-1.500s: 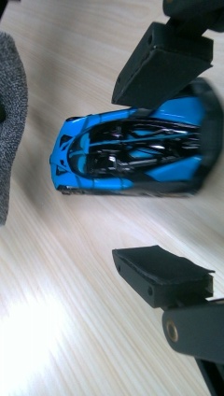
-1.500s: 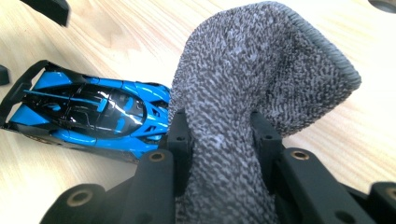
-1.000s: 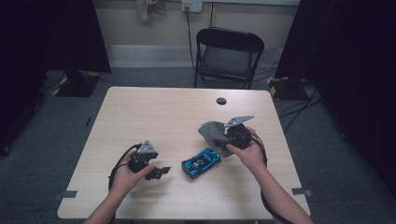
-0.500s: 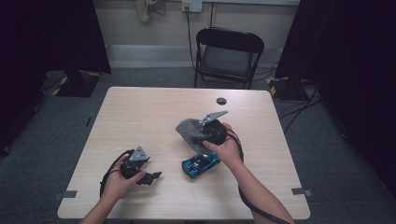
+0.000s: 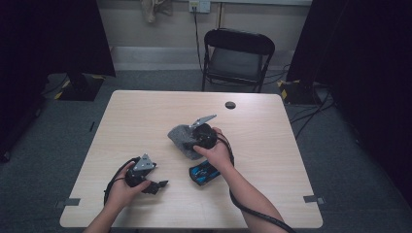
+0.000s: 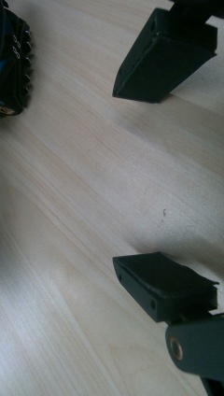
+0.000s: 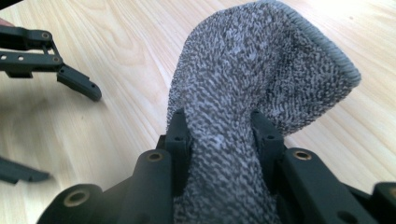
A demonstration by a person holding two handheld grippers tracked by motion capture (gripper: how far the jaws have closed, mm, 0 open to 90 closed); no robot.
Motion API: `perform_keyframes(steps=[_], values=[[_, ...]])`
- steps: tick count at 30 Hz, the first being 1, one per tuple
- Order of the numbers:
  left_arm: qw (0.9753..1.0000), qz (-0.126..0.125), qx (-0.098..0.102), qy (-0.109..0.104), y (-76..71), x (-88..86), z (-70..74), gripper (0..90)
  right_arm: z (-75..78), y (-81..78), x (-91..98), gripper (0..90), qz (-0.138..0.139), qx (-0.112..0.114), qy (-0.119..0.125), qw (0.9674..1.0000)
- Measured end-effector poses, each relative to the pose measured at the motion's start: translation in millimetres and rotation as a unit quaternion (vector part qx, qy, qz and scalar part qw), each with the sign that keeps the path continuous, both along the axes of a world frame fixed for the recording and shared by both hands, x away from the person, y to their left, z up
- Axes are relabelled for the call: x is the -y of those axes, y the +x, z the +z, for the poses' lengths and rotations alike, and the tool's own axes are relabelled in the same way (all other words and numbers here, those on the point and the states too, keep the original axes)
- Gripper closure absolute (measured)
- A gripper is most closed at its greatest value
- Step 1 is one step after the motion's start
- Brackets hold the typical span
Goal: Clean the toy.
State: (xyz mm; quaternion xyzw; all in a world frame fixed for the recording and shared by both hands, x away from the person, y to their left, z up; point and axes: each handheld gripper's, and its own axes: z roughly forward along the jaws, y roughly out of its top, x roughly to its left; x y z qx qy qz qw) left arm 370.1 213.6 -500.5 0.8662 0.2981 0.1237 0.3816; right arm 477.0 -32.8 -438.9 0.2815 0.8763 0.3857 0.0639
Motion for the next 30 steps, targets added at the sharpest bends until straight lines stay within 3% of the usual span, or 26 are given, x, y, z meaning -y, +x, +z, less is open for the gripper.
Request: perform_keyframes(steps=[14, 25, 30], values=[[1.0, 0.002, 0.002, 0.001, -1.3, 0.9, -0.1, 15.4, -17.2, 6.7, -36.0, 65.6, 0.008, -0.011, -0.005, 0.9999], [1.0, 0.0, 0.001, 0.001, -0.9, 0.8, -0.1, 15.1, -26.0, 9.0, -42.7, 60.4, 0.01, -0.016, -0.013, 0.9997], [1.0, 0.001, 0.0, 0.001, -1.0, 0.8, -0.1, 15.0, -27.2, 8.0, -44.3, 52.5, 0.012, -0.019, -0.017, 0.9996]])
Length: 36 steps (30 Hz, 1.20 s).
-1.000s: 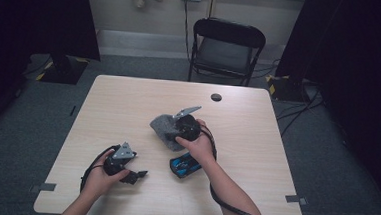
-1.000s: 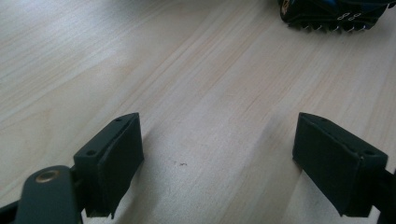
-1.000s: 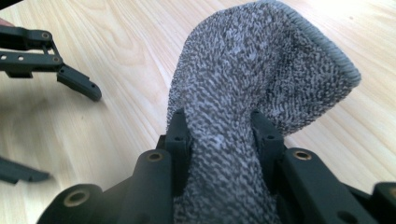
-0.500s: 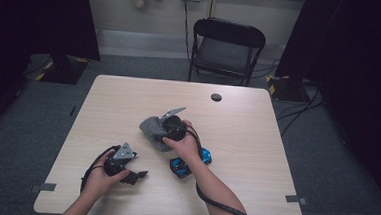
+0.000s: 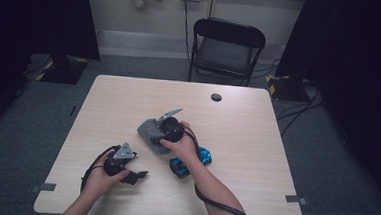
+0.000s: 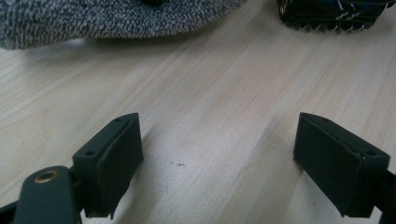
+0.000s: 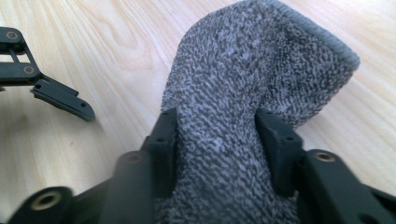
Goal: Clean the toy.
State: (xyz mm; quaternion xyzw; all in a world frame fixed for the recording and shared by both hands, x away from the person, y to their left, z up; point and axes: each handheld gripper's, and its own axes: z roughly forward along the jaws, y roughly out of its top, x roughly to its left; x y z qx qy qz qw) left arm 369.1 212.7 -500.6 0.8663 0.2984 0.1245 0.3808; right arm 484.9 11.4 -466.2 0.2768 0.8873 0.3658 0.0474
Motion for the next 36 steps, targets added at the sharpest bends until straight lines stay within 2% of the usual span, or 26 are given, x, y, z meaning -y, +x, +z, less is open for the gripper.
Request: perform_keyframes(steps=[8, 16, 19, 23, 29, 32, 33, 36], values=[[1.0, -0.001, 0.0, 0.0, 0.1, 0.0, 0.0, 15.1, 0.9, -0.3, -1.4, 37.8, 0.003, -0.002, 0.003, 1.0], [1.0, 0.0, 0.0, -0.001, 0.1, 0.0, -0.1, 15.1, 6.8, -3.4, 0.4, 28.6, 0.006, 0.003, 0.015, 0.9999], [1.0, -0.001, 0.0, 0.0, 0.1, -0.1, 0.1, 15.0, 7.9, -5.0, 1.2, 27.6, 0.012, 0.003, 0.011, 0.9999], [1.0, 0.001, 0.0, 0.0, -0.1, 0.1, 0.0, 15.0, 13.7, -12.5, 10.8, 26.9, 0.017, 0.004, 0.016, 0.9997], [1.0, 0.002, 0.001, 0.0, -0.1, 0.3, -0.1, 14.9, 16.3, -21.5, 31.9, 24.3, 0.014, 0.008, 0.003, 0.9999], [1.0, 0.003, 0.001, -0.001, -0.3, 0.7, -0.2, 14.9, 17.0, -23.4, 41.1, 24.1, 0.01, 0.004, 0.006, 0.9999], [1.0, 0.003, 0.002, 0.001, -0.2, 0.8, -0.1, 14.8, 18.1, -27.3, 52.4, 24.1, 0.003, 0.008, 0.004, 1.0], [1.0, 0.004, 0.001, 0.0, -0.5, 1.0, -0.2, 14.7, 18.7, -33.1, 64.5, 23.7, -0.004, 0.014, 0.001, 0.9999]])
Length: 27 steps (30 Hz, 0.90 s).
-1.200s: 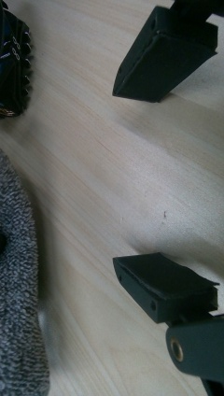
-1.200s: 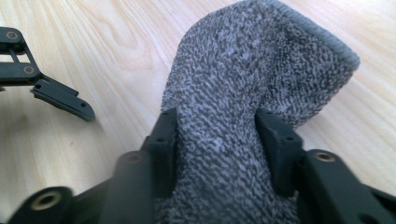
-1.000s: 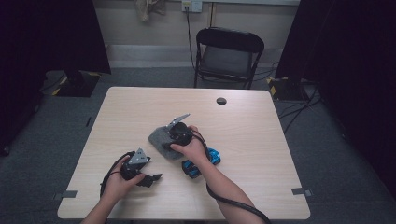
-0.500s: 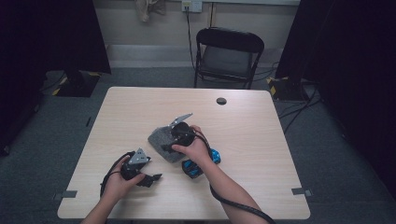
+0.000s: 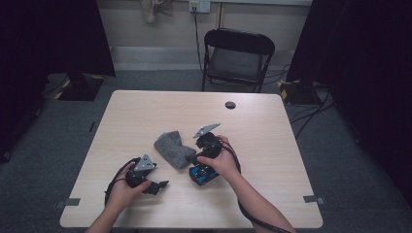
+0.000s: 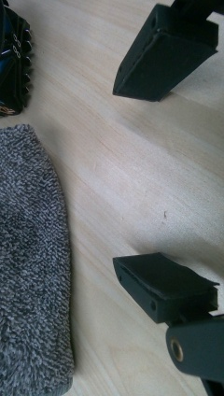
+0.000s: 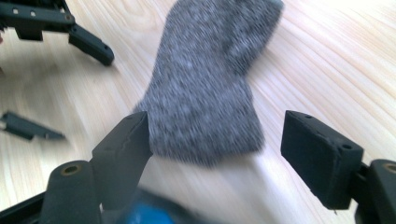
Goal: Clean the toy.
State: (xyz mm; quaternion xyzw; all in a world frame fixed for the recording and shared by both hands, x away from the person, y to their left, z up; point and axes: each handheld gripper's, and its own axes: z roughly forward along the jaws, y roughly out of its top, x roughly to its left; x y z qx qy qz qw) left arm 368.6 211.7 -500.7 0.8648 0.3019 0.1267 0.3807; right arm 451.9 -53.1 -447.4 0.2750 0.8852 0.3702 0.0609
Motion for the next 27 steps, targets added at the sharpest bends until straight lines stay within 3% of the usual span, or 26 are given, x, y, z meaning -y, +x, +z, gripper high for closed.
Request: perform_keyframes(steps=[5, 11, 27], values=[[1.0, 0.0, 0.001, 0.001, 0.0, 0.1, 0.0, 14.6, 0.3, -11.4, 20.4, 22.0, -0.01, 0.011, -0.016, 0.9998], [1.0, 0.0, 0.001, 0.0, 0.1, 0.1, 0.0, 14.6, -3.6, -21.8, 38.6, 22.0, -0.013, 0.008, -0.023, 0.9996], [1.0, 0.002, 0.0, 0.001, 0.1, 0.7, 0.2, 14.1, -19.4, -43.6, 69.2, 22.0, -0.041, -0.002, -0.012, 0.9991]])
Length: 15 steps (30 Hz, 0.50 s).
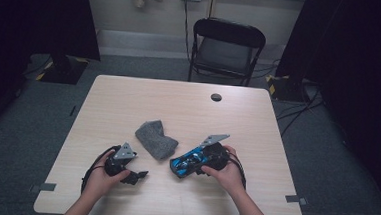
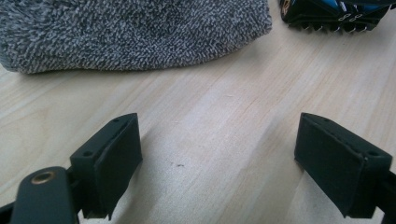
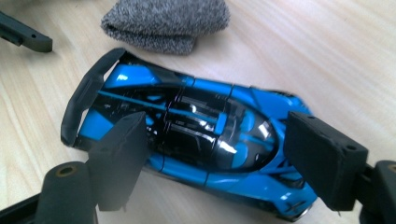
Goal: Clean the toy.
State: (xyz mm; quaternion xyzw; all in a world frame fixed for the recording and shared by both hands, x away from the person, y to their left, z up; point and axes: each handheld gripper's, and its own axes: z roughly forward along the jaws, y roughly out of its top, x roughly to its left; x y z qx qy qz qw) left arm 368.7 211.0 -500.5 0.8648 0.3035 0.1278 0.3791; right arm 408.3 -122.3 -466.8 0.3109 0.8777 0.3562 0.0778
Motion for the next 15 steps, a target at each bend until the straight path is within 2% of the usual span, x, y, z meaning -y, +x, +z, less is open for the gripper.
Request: perform_keyframes(steps=[5, 9, 12, 15], values=[[1.0, 0.002, -0.001, 0.001, 0.1, 0.7, 0.0, 13.7, -4.8, -5.0, 2.8, 21.1, -0.005, 0.008, -0.002, 0.9999], [1.0, 0.004, -0.002, 0.002, -0.2, 2.1, 0.7, 14.0, -6.9, -6.2, 5.8, 21.2, -0.006, 0.014, 0.008, 0.9998], [0.9999, 0.002, -0.01, 0.007, 0.5, 3.6, 3.0, 15.9, -8.5, -6.7, 6.6, 20.7, -0.004, 0.02, 0.014, 0.9997], [0.9998, 0.005, -0.017, -0.005, 4.0, 3.9, 5.2, 16.4, -9.6, -7.1, 7.8, 20.9, -0.006, 0.023, 0.019, 0.9995]])
